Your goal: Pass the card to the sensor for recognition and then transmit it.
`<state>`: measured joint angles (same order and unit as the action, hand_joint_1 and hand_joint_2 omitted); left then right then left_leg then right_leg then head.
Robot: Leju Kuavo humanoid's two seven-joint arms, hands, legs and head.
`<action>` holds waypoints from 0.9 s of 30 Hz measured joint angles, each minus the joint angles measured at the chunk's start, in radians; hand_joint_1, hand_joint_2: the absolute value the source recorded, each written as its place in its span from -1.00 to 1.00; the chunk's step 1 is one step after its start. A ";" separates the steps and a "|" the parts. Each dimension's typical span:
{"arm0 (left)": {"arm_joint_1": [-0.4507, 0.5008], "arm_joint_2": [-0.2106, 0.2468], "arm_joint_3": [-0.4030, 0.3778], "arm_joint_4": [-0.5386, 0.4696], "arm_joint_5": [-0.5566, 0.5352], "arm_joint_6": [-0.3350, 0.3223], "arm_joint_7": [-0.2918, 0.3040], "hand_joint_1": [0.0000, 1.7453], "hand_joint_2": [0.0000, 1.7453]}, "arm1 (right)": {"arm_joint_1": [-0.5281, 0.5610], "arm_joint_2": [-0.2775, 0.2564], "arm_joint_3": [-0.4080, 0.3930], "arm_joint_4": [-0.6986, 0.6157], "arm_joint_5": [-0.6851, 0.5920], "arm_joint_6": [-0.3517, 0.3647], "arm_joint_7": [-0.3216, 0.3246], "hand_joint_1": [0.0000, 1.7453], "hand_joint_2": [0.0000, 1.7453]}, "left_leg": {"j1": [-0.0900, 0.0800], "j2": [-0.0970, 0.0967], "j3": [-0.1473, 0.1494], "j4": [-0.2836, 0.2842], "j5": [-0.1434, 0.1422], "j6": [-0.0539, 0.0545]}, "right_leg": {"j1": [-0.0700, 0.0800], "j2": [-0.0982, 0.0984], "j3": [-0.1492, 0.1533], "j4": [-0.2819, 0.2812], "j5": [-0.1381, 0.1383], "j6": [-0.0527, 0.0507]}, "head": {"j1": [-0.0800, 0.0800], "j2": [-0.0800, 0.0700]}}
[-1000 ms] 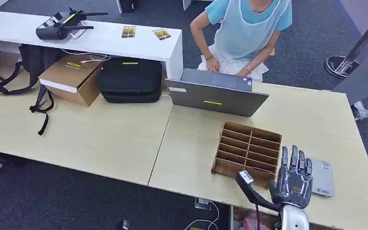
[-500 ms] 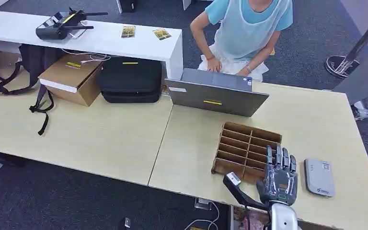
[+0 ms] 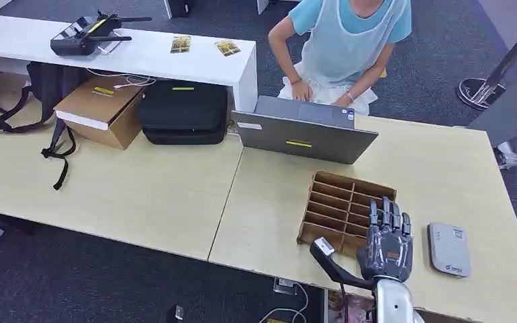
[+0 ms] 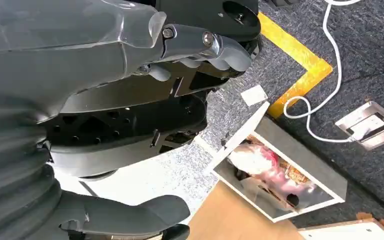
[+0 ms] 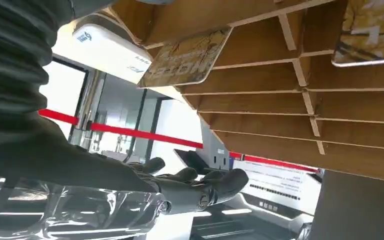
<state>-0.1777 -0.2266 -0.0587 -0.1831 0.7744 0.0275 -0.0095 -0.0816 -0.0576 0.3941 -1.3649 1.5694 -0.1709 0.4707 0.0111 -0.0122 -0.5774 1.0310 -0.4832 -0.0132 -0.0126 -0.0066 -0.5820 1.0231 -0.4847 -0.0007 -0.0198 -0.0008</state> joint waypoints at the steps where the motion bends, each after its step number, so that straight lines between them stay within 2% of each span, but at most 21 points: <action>1: 0.000 0.000 0.000 0.000 0.000 0.000 0.000 -1.00 1.00 | 0.000 0.000 -0.002 0.000 0.000 -0.002 0.001 -0.96 1.00 | 0.000 0.000 0.000 0.000 0.000 0.000 | 0.000 0.000 0.000 0.000 0.000 0.000 | 0.000 0.000; 9: 0.001 0.001 0.000 0.000 0.006 0.000 0.000 -1.00 1.00 | 0.028 0.000 -0.038 -0.013 0.000 -0.010 0.015 -0.98 1.00 | 0.000 0.000 0.000 0.000 0.000 0.000 | 0.000 0.000 0.000 0.000 0.000 0.000 | 0.000 0.000; 18: 0.001 0.004 0.000 0.000 0.006 0.000 0.000 -1.00 1.00 | 0.077 -0.002 -0.074 -0.053 0.000 -0.022 0.021 -0.88 1.00 | 0.000 0.000 0.000 0.000 0.000 0.000 | 0.000 0.000 0.000 0.000 0.000 0.000 | 0.000 0.000; 22: 0.001 0.004 0.000 0.000 0.005 0.000 0.000 -1.00 1.00 | 0.085 -0.003 -0.076 -0.063 0.000 -0.023 0.027 -0.72 1.00 | 0.000 0.000 0.000 0.000 0.000 0.000 | 0.000 0.000 0.000 0.000 0.000 0.000 | 0.000 0.000; 23: 0.001 0.004 0.000 0.000 0.004 0.000 0.000 -1.00 1.00 | 0.087 -0.003 -0.076 -0.065 0.000 -0.022 0.027 -0.54 1.00 | 0.000 0.000 0.000 0.000 0.000 0.000 | 0.000 0.000 0.000 0.000 0.000 0.000 | 0.000 0.000; 25: 0.001 0.004 0.000 0.000 0.002 0.000 0.000 -1.00 1.00 | 0.090 -0.003 -0.076 -0.071 0.000 -0.022 0.028 -0.52 1.00 | 0.000 0.000 0.000 0.000 0.000 0.000 | 0.000 0.000 0.000 0.000 0.000 0.000 | 0.000 0.000; 27: 0.001 0.004 0.000 0.000 0.001 0.000 0.000 -1.00 1.00 | 0.092 -0.003 -0.076 -0.077 0.000 -0.021 0.029 -0.76 1.00 | 0.000 0.000 0.000 0.000 0.000 0.000 | 0.000 0.000 0.000 0.000 0.000 0.000 | 0.000 0.000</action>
<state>-0.1766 -0.2224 -0.0587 -0.1831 0.7752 0.0275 -0.0095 0.0100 -0.0603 0.3178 -1.4423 1.5694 -0.1919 0.4997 0.0111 -0.0121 -0.5776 1.0310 -0.4833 -0.0132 -0.0126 -0.0064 -0.5825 1.0230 -0.4847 -0.0007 -0.0195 -0.0008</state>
